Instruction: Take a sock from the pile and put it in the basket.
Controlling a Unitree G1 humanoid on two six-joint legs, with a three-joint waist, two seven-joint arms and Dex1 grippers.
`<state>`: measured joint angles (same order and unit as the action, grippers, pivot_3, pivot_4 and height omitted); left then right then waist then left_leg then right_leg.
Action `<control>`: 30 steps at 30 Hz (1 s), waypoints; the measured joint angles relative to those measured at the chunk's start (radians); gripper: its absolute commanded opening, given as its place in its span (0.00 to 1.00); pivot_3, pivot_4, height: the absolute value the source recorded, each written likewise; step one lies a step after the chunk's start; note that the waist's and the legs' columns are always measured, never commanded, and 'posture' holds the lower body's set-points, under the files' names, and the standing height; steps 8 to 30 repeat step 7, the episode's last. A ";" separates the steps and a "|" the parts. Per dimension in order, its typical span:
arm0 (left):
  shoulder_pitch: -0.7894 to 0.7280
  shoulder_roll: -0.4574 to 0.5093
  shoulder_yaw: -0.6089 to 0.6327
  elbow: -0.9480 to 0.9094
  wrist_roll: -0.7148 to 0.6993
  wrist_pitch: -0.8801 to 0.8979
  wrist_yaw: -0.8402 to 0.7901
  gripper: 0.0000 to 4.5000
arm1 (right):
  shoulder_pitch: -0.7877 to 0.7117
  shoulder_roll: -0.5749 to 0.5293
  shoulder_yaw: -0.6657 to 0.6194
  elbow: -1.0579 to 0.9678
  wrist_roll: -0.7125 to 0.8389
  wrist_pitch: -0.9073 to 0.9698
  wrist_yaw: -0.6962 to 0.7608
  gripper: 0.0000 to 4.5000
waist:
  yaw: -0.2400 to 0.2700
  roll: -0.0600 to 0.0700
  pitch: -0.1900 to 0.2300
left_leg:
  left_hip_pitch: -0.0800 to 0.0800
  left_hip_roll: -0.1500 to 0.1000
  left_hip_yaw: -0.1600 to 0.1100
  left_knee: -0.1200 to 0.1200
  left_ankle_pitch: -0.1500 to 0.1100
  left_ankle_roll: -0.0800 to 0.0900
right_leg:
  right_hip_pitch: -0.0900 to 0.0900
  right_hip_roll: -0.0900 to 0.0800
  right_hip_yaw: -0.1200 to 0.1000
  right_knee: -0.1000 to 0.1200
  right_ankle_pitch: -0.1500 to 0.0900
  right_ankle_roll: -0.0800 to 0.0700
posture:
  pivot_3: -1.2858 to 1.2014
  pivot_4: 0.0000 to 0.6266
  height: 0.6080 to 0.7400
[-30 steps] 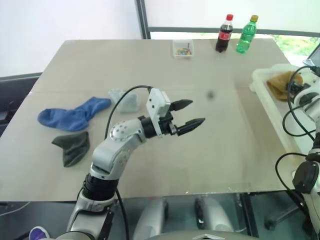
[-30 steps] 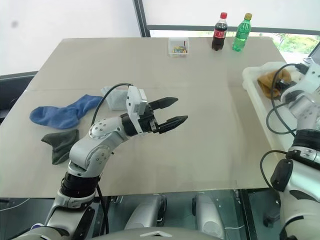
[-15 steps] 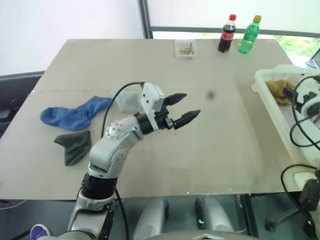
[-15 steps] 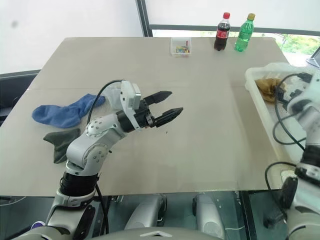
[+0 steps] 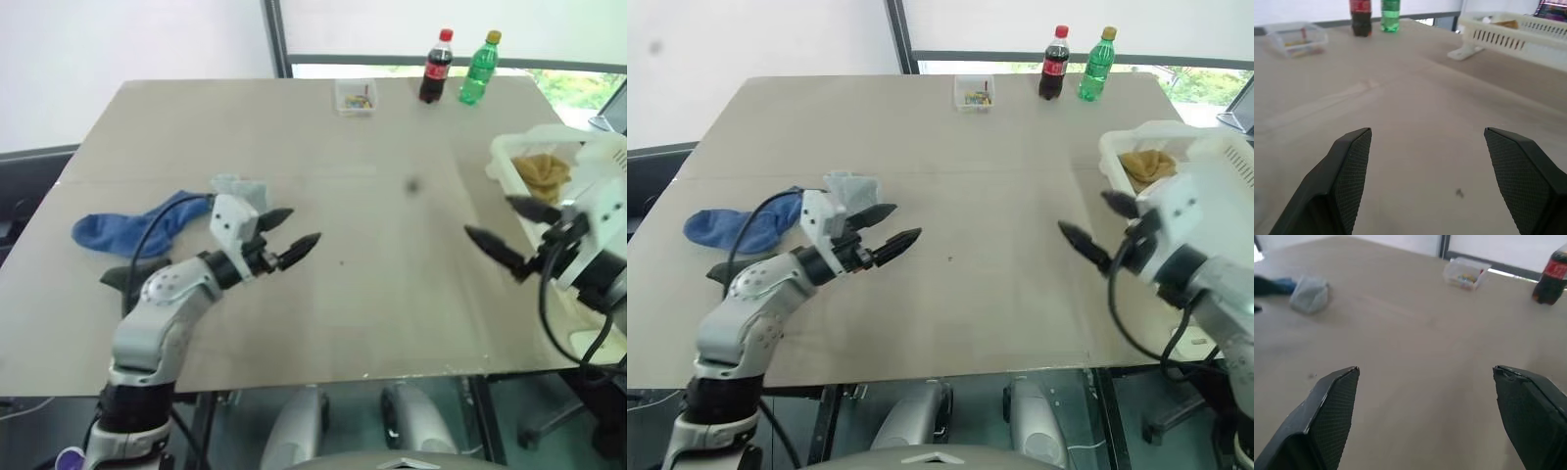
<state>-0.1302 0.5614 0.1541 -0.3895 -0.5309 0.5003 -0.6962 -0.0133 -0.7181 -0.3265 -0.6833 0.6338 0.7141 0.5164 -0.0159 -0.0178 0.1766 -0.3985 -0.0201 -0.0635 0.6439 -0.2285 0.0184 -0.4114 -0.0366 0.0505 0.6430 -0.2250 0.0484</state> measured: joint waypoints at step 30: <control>0.181 0.092 0.142 -0.098 -0.079 0.045 -0.042 0.86 | 0.081 0.012 0.096 0.033 -0.122 -0.137 0.058 0.99 | 0.005 0.000 0.000 | 0.001 0.001 -0.001 0.000 0.000 0.000 | 0.000 0.000 -0.001 0.000 -0.003 -0.002 | 0.52 0.24 1.00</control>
